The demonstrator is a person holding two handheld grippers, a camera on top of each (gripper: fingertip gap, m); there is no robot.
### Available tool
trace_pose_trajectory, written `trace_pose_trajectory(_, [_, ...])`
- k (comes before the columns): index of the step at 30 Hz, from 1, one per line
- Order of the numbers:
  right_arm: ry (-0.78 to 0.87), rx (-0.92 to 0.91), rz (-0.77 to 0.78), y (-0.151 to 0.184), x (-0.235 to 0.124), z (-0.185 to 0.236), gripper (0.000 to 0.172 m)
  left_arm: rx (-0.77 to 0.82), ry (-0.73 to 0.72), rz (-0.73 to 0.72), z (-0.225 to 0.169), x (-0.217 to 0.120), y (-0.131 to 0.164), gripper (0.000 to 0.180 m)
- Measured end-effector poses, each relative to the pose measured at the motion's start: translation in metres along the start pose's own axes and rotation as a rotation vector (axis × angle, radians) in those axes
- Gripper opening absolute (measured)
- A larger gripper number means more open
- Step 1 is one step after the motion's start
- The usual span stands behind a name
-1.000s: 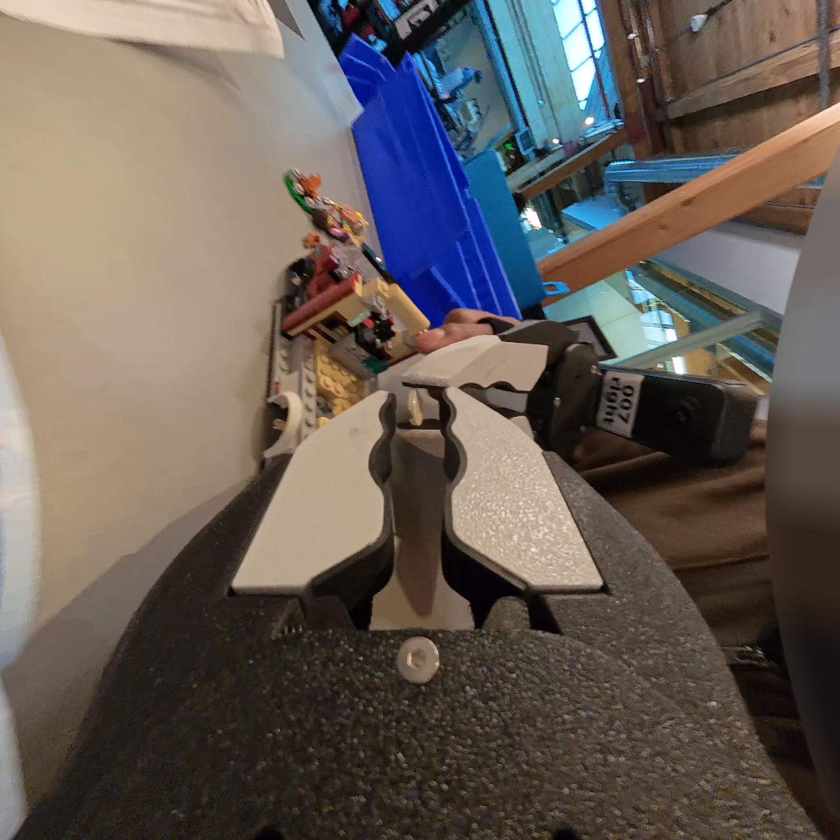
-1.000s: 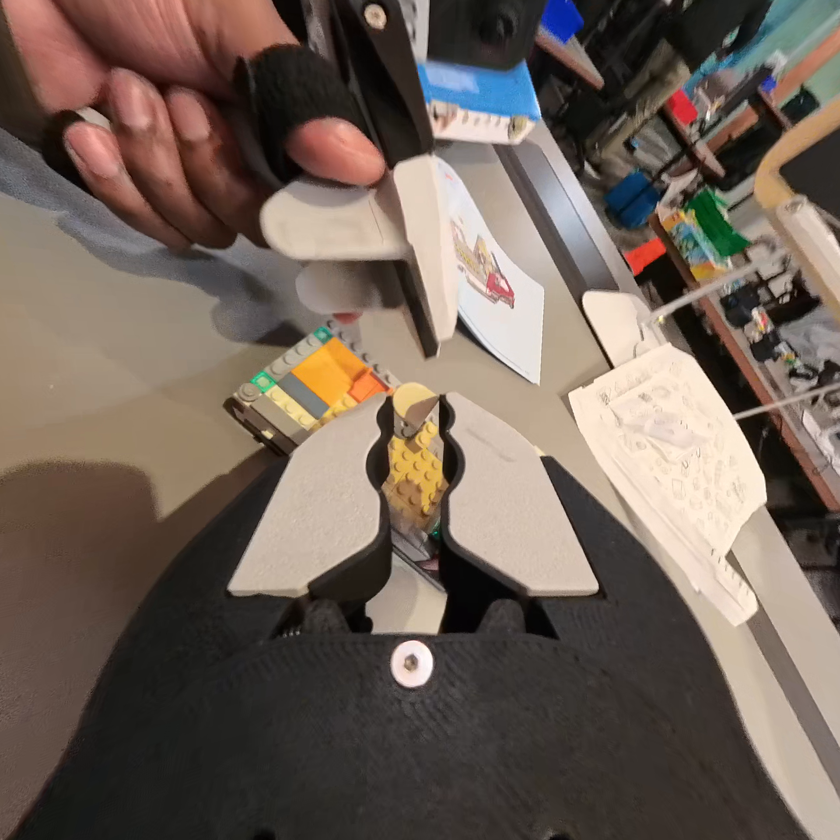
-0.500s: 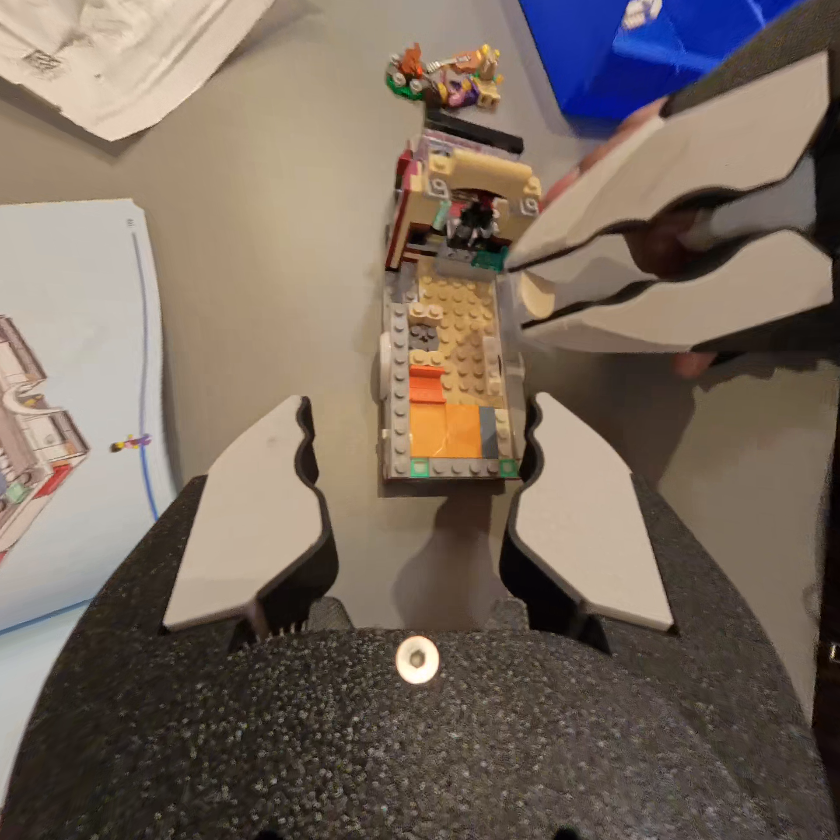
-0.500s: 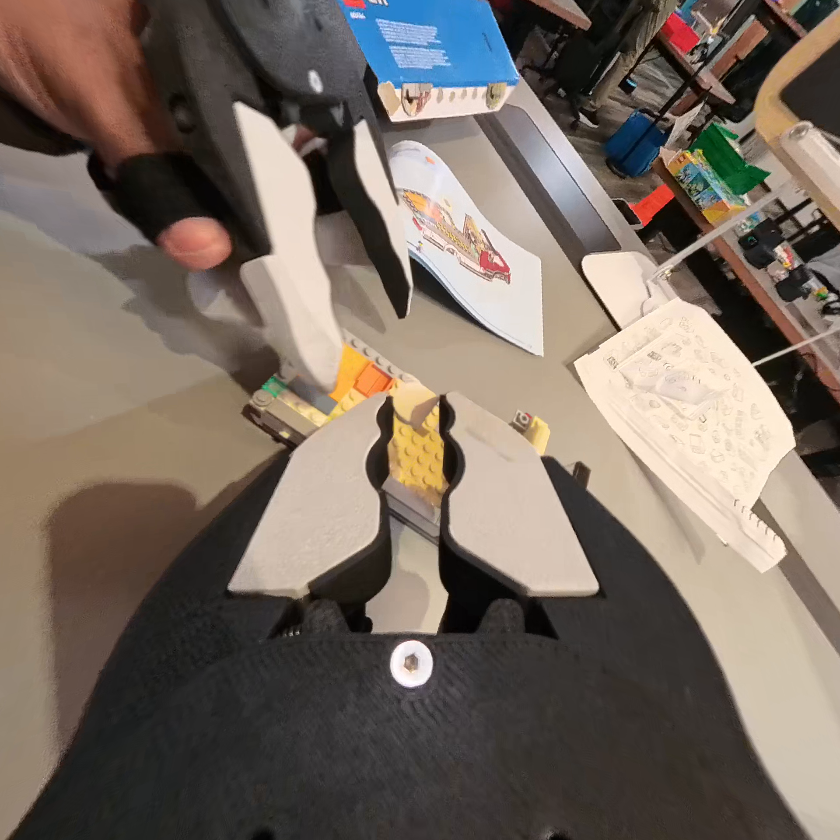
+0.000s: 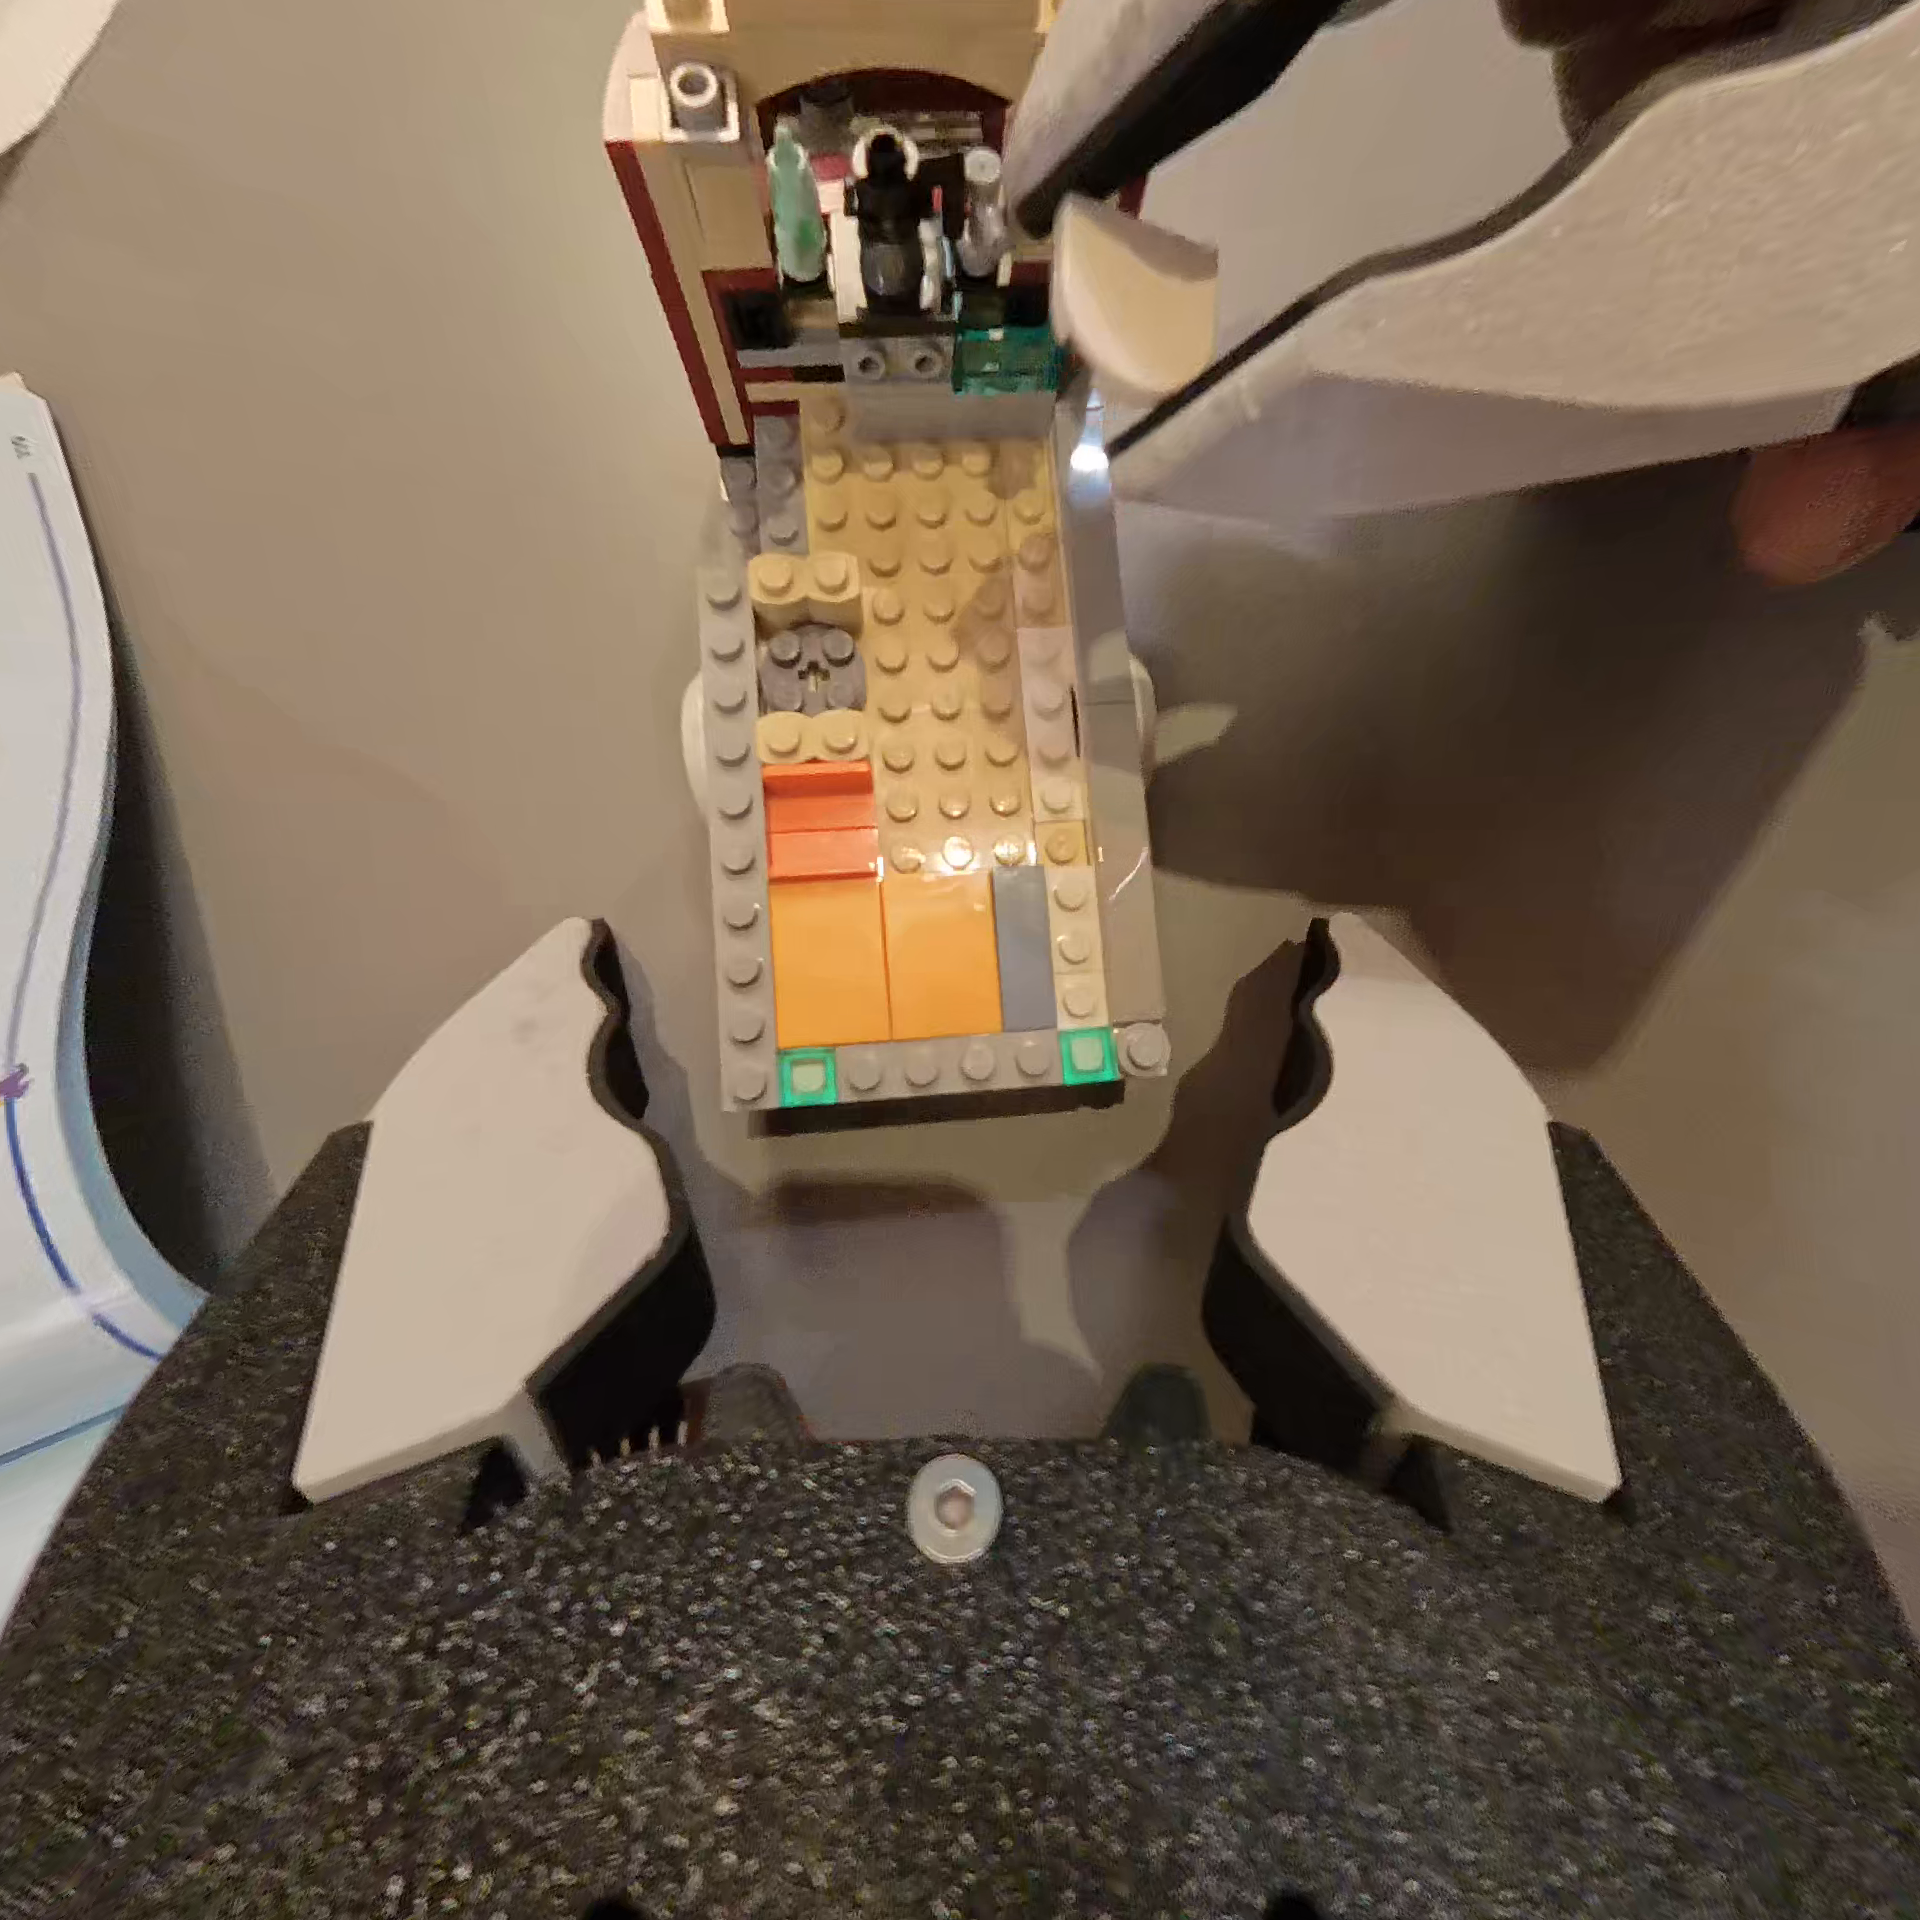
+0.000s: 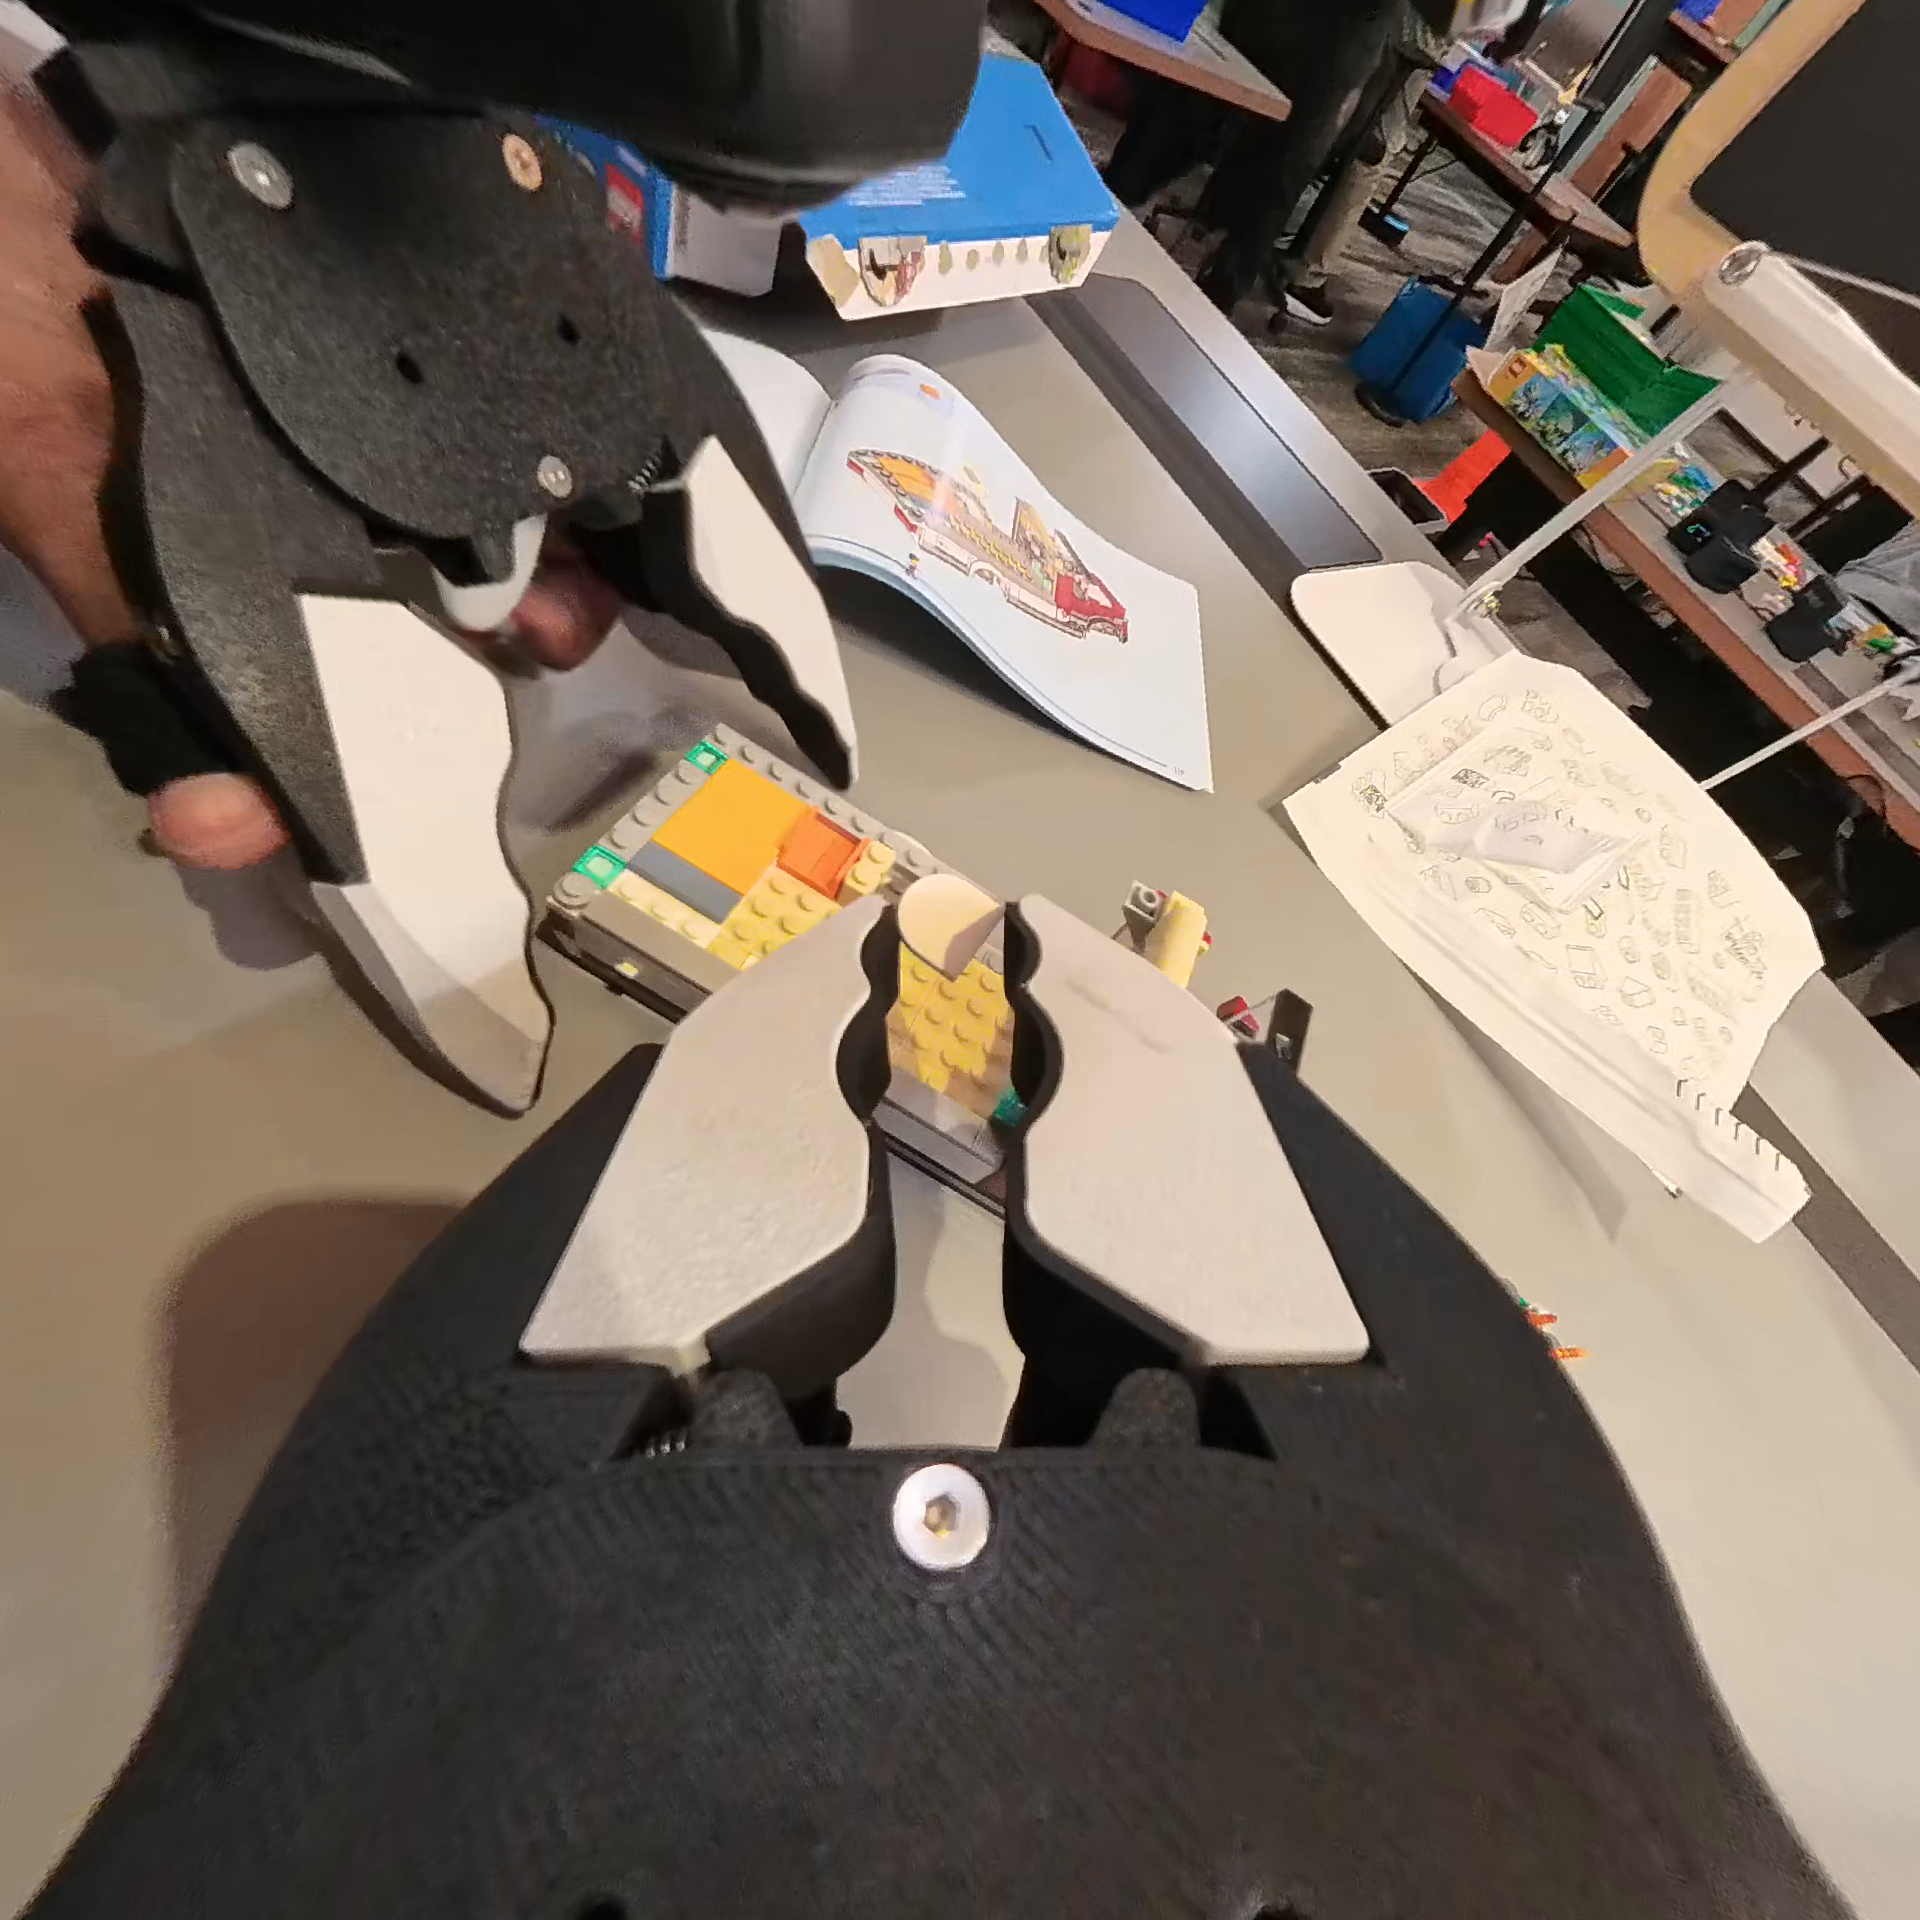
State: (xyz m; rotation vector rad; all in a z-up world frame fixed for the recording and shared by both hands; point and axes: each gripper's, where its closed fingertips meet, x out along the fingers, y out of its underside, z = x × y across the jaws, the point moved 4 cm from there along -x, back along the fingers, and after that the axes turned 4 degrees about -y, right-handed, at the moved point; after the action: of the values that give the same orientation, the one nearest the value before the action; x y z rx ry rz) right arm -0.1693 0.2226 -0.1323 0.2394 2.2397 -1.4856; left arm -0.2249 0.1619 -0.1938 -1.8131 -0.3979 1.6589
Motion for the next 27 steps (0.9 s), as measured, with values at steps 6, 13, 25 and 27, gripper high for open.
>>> trace_pose_trajectory(6, [-0.010,0.023,-0.006,0.001,0.000,0.000,0.019,-0.020,-0.037,-0.018,0.007,0.004,-0.003,0.117])
trace_pose_trajectory(13, [-0.022,0.036,0.004,0.003,0.003,0.001,0.019,0.012,-0.063,-0.019,0.007,0.007,-0.004,0.114])
trace_pose_trajectory(25, [-0.026,0.038,0.027,0.005,0.004,0.002,0.019,0.034,-0.040,-0.053,-0.001,0.008,-0.011,0.080])
trace_pose_trajectory(27, [-0.024,0.033,0.029,0.004,0.003,0.002,0.019,0.028,-0.041,-0.054,-0.001,0.008,-0.012,0.080])
